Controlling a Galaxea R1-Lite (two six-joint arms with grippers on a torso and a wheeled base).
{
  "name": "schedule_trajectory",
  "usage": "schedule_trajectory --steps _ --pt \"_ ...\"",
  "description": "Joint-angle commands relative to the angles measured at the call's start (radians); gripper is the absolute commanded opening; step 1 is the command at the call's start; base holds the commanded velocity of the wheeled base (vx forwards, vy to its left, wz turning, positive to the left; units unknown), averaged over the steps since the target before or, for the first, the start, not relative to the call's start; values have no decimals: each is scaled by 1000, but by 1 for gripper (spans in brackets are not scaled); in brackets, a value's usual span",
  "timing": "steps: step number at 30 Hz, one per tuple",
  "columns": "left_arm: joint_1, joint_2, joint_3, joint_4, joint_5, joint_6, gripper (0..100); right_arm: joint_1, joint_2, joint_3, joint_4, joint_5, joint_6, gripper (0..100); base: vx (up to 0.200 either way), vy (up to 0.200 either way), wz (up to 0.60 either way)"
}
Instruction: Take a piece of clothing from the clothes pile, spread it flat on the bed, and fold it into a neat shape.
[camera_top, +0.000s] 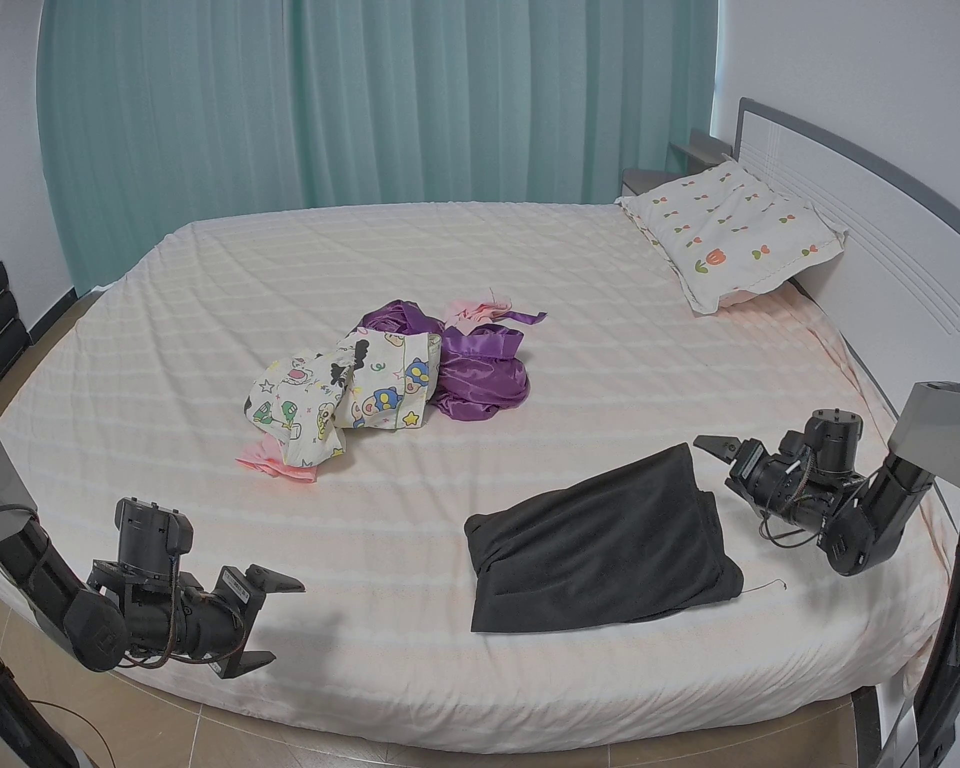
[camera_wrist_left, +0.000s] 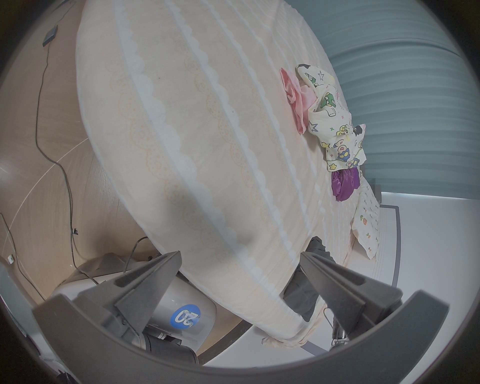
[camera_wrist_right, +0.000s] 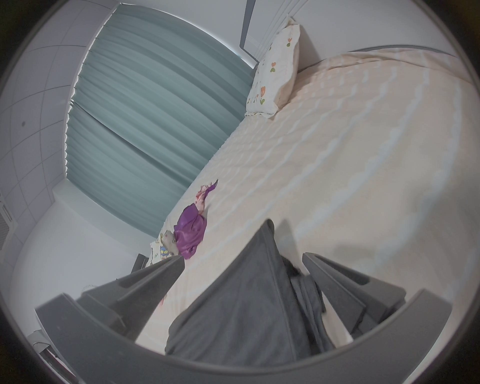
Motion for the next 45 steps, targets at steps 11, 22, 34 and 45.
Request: schedule_trajectory --steps 11,22,34,45 --pt "-2 1 3 0 0 4 100 -23 -185 315 -25 1 -16 100 0 -200 0" --pt "-3 -6 0 -2 2 7 100 -12 -193 371 -26 1 -19 100 0 -200 0" --pt "-204 93 -227 6 209 103 100 -11 -189 386 -26 9 -17 100 0 -33 0" --pt "-209 261 -379 6 258 273 100 0 -191 397 -26 12 -16 100 0 0 0"
